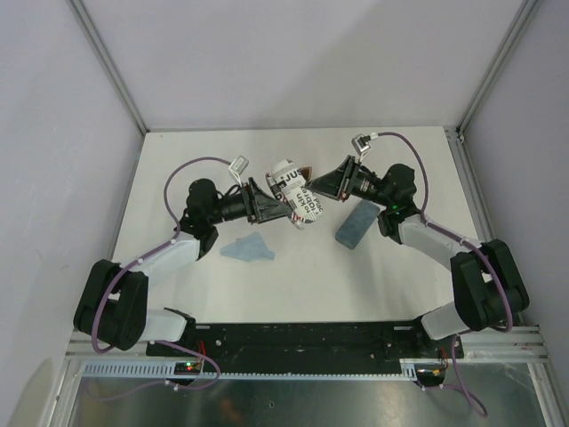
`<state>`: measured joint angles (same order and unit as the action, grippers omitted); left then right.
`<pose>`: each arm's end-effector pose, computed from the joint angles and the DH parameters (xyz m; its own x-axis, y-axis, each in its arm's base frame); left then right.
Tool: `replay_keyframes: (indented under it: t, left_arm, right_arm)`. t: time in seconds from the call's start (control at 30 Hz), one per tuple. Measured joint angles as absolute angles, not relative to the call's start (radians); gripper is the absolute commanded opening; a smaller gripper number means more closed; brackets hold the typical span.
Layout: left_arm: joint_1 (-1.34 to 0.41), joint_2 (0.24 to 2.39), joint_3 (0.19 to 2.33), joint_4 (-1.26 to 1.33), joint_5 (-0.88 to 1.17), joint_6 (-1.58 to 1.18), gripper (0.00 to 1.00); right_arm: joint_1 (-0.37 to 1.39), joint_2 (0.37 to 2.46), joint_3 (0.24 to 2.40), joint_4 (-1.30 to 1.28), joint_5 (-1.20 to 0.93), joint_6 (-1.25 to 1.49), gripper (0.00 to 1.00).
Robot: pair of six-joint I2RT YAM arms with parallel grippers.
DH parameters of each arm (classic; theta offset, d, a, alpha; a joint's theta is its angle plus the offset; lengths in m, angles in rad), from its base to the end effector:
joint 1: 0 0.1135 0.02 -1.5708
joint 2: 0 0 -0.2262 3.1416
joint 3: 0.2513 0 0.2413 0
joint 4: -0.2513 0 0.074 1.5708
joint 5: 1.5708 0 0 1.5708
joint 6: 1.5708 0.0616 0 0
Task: Organize the sunglasses
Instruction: Pass from the left arm to the right, then place the opened sunglasses case at the center of the board.
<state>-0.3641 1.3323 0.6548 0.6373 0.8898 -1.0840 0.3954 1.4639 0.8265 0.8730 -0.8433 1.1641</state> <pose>0.2623 -0.1512 0.2290 -0.8569 -0.2689 -0.4398 0.4110 0.1585 -0.8977 0.2879 0.1700 0.2744 -0.7655 0.3423 -0.5448 -0.5643 0.0495 0.8241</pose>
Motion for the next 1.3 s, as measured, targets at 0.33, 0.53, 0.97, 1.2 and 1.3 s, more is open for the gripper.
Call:
replay_keyframes:
  t: [0.33,0.53,0.97,1.2,1.3]
  left_arm:
    - [-0.358,1.332,0.654,0.629,0.900,-1.077,0.94]
    - [-0.267,1.289,0.599,0.636,0.867,-1.074,0.99]
    - [-0.125,1.275,0.444,0.538,0.805,-1.003,0.99]
    - [-0.124,1.249,0.443,0.469,0.715,-0.944,0.98]
    - [-0.124,1.232,0.443,0.439,0.682,-0.921,0.99]
  right_arm:
    - [0.402,1.480,0.826,0.907,-0.843,1.185,0.00]
    - [0.413,1.458,0.823,0.724,-0.837,1.082,0.00]
    - [0.559,1.509,0.820,0.378,-0.528,0.799,0.00]
    - [0.699,1.694,0.865,0.309,-0.330,0.767,0.00]
    - [0.737,1.756,0.905,0.315,-0.283,0.775,0.20]
